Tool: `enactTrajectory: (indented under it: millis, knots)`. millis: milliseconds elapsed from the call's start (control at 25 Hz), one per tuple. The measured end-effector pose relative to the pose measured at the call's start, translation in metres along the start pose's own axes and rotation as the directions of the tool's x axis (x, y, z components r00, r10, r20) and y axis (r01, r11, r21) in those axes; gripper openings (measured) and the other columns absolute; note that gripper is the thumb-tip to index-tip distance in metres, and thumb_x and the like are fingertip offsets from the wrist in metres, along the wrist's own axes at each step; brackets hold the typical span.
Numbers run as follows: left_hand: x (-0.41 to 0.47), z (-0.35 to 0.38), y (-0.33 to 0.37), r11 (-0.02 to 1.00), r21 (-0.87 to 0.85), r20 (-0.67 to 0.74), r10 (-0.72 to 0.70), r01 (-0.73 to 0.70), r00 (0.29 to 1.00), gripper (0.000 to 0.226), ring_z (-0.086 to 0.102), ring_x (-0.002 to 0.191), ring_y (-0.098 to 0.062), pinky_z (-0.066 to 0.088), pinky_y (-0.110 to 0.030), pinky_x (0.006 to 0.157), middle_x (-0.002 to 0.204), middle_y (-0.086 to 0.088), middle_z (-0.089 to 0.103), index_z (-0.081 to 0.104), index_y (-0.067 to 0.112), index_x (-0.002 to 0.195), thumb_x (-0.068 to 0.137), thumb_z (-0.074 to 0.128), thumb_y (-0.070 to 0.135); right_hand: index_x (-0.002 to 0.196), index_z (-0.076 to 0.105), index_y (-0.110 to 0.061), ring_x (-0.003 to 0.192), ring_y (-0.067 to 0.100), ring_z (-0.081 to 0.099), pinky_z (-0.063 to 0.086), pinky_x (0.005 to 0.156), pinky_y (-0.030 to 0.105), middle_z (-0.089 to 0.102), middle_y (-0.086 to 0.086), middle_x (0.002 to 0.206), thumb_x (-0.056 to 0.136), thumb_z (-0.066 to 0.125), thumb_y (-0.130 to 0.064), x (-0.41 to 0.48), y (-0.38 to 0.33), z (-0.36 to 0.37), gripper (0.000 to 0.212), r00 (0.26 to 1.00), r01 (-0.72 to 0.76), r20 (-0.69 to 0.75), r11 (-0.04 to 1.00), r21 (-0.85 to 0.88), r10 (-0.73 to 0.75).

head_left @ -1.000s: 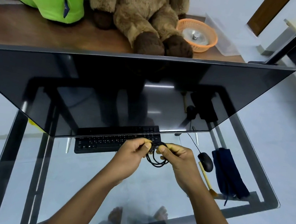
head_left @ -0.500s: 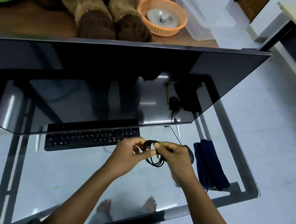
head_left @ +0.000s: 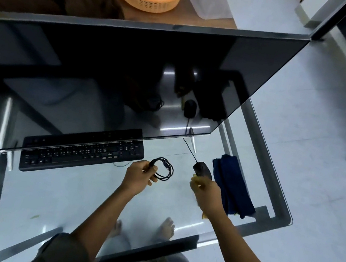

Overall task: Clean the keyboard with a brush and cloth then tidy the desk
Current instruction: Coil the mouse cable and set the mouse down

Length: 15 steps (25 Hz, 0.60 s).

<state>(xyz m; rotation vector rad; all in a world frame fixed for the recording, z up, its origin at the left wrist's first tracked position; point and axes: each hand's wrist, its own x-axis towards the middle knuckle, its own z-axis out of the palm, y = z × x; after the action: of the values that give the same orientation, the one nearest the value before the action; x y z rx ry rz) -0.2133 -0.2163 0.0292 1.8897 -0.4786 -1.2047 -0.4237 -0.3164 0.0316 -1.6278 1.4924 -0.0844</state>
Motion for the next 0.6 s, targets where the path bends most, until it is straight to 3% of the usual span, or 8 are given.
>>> enactTrajectory:
  millis: [120,240,400,480,600]
  knots:
    - [0.021,0.01,-0.009,0.996,-0.056,-0.044,-0.066,0.064,0.997,0.014,0.068,0.064,-0.016,0.054,-0.027,0.061,0.071,-0.007,0.07,0.066,0.005,0.093,0.098,0.059,0.015,0.116,0.066,-0.016,0.072,0.011,0.064,0.047,0.056,0.015,0.063,-0.003,0.099,0.089,0.07,-0.018,0.003,0.045,-0.007,0.027,0.999,-0.037,-0.04,0.986,-0.163,0.031]
    - [0.039,0.021,-0.013,0.991,-0.078,-0.074,-0.115,0.109,0.991,0.014,0.065,0.063,-0.019,0.055,-0.03,0.063,0.071,-0.009,0.069,0.065,0.004,0.095,0.099,0.058,0.016,0.12,0.061,-0.019,0.077,0.011,0.064,0.054,0.065,0.022,0.061,-0.001,0.109,0.09,0.071,-0.023,0.006,0.069,-0.01,0.032,0.995,-0.051,-0.097,0.988,-0.148,0.036]
    - [0.056,0.032,-0.017,0.975,-0.134,-0.155,-0.2,0.18,0.968,0.015,0.064,0.053,-0.008,0.055,-0.024,0.059,0.071,-0.009,0.068,0.064,0.004,0.094,0.099,0.058,0.017,0.126,0.057,-0.017,0.092,0.013,0.058,0.046,0.075,0.023,0.058,0.003,0.115,0.093,0.067,-0.02,0.02,0.065,-0.011,0.034,0.981,-0.036,-0.192,0.996,-0.087,0.019]
    - [0.063,0.038,-0.018,0.964,-0.181,-0.197,-0.229,0.194,0.953,0.014,0.064,0.05,-0.004,0.055,-0.02,0.057,0.072,-0.009,0.067,0.063,0.005,0.094,0.099,0.058,0.017,0.121,0.058,-0.017,0.089,0.015,0.059,0.048,0.074,0.025,0.06,0.005,0.113,0.094,0.065,-0.017,0.033,0.056,-0.007,0.028,0.98,-0.023,-0.199,0.997,-0.074,0.007]
    - [0.072,0.046,-0.013,0.939,-0.281,-0.244,-0.268,0.197,0.932,0.014,0.066,0.059,-0.012,0.059,-0.028,0.069,0.072,-0.008,0.067,0.062,0.003,0.094,0.099,0.059,0.016,0.116,0.058,-0.018,0.084,0.013,0.062,0.055,0.069,0.023,0.059,0.005,0.112,0.093,0.066,-0.014,0.055,0.036,0.003,0.024,0.986,0.015,-0.164,0.999,-0.035,-0.021]
